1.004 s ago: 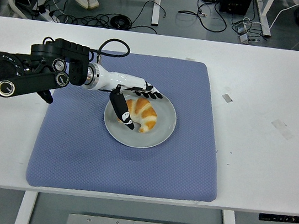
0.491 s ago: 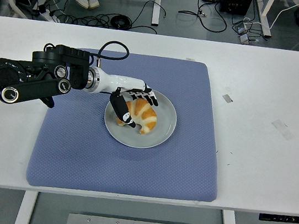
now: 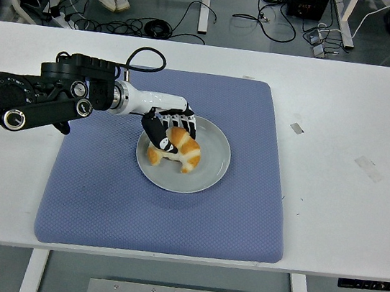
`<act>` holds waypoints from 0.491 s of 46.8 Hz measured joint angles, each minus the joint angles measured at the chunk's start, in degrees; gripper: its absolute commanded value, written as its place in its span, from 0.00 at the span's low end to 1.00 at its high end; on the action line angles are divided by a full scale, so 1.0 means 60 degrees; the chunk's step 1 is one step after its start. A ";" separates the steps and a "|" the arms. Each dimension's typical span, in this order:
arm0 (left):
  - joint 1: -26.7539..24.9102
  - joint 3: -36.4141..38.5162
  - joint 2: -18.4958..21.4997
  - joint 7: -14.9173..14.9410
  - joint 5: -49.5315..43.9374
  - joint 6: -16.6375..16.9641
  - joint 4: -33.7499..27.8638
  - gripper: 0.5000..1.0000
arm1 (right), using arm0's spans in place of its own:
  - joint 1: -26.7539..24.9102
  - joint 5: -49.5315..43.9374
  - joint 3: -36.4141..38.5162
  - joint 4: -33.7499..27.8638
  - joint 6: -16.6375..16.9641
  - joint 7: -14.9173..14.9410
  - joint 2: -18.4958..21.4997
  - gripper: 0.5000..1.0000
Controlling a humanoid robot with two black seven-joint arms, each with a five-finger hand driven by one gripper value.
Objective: Place the bread on the table
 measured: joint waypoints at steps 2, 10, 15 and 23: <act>-0.0090 -0.0062 0.0016 0.0005 -0.0031 0.0000 0.0178 0.00 | 0.0003 0.0000 0.0000 0.0000 0.0000 0.0000 0.0000 1.00; -0.0282 -0.0370 0.0123 0.0012 -0.0151 0.0000 0.0748 0.00 | 0.0002 0.0002 0.0000 0.0000 0.0000 0.0001 0.0000 1.00; -0.0281 -0.0548 0.0314 0.0013 -0.0169 0.0000 0.1134 0.00 | -0.0004 0.0005 0.0000 0.0000 0.0000 0.0000 0.0000 1.00; -0.0145 -0.0669 0.0460 0.0014 -0.0466 0.0500 0.1357 0.00 | -0.0007 0.0005 -0.0003 0.0000 0.0000 0.0001 0.0000 1.00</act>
